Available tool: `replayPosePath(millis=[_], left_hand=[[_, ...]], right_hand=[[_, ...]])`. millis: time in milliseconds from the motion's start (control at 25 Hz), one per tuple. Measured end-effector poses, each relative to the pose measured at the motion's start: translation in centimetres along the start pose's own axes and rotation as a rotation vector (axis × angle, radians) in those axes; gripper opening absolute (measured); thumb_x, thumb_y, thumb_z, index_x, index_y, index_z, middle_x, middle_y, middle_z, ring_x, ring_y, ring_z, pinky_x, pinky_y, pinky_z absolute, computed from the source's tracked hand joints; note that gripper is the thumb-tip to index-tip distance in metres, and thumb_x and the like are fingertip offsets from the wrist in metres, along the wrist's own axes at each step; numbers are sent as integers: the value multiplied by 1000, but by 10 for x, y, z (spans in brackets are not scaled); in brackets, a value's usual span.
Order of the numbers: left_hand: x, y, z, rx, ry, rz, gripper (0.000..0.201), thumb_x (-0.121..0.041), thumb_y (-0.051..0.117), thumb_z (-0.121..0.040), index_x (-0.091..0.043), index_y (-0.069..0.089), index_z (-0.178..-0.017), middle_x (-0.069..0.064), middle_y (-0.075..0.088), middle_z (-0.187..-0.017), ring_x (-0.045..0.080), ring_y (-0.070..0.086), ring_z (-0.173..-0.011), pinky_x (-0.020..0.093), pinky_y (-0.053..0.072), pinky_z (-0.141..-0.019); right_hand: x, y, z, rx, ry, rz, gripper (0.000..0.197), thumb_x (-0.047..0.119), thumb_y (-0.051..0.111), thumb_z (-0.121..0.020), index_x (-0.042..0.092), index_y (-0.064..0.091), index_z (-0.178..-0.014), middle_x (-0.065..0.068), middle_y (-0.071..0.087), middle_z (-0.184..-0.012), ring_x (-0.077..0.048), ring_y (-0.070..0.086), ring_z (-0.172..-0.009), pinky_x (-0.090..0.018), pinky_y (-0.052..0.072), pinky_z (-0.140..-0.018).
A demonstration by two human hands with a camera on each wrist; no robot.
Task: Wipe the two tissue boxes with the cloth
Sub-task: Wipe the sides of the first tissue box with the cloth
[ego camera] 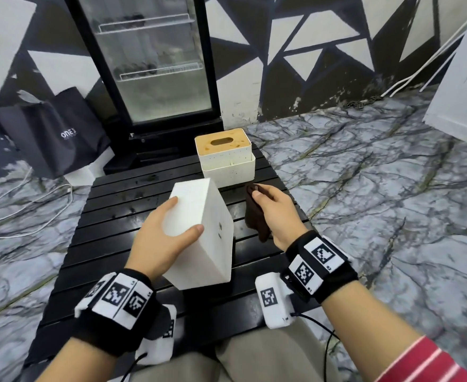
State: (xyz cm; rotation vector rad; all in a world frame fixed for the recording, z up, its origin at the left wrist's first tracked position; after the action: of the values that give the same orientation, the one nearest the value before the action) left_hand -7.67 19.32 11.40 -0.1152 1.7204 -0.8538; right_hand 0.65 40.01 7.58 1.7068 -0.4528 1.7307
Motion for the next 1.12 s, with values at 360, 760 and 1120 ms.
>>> replayPosePath(millis=[360,760,1120], left_hand=[[35,-30,-11,-6,-114,201,100,-69,59,-47,-33,40,-139,-10,46,-140,13,46,-126,39,33,-111],[37,-30,-10,17,-135,361,18,-51,66,-59,-61,62,-72,-34,66,-80,-13,60,-79,23,44,-85],[41,-28,-12,-42,-119,411,69,-62,63,-45,-43,50,-110,-30,55,-102,-10,53,-97,21,39,-85]], right_hand=[[-1,92,33,193,-272,108,26,13,50,-91,25,58,-112,10,60,-112,-6,54,-106,-26,43,-96],[-5,143,54,275,-543,436,50,21,34,-90,19,30,-140,-3,33,-145,-14,23,-135,-33,13,-115],[-27,114,23,173,-373,394,54,24,32,-83,19,34,-136,2,37,-140,-13,28,-130,-35,19,-112]])
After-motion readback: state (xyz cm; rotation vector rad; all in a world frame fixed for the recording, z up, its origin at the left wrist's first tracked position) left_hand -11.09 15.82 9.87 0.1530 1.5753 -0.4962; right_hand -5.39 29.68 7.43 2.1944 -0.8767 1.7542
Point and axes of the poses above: each hand's wrist, its own z-axis away from the middle knuckle, its own y-axis out of the palm, x = y × z, the point moved 9 cm from there along -z, towards the middle knuckle
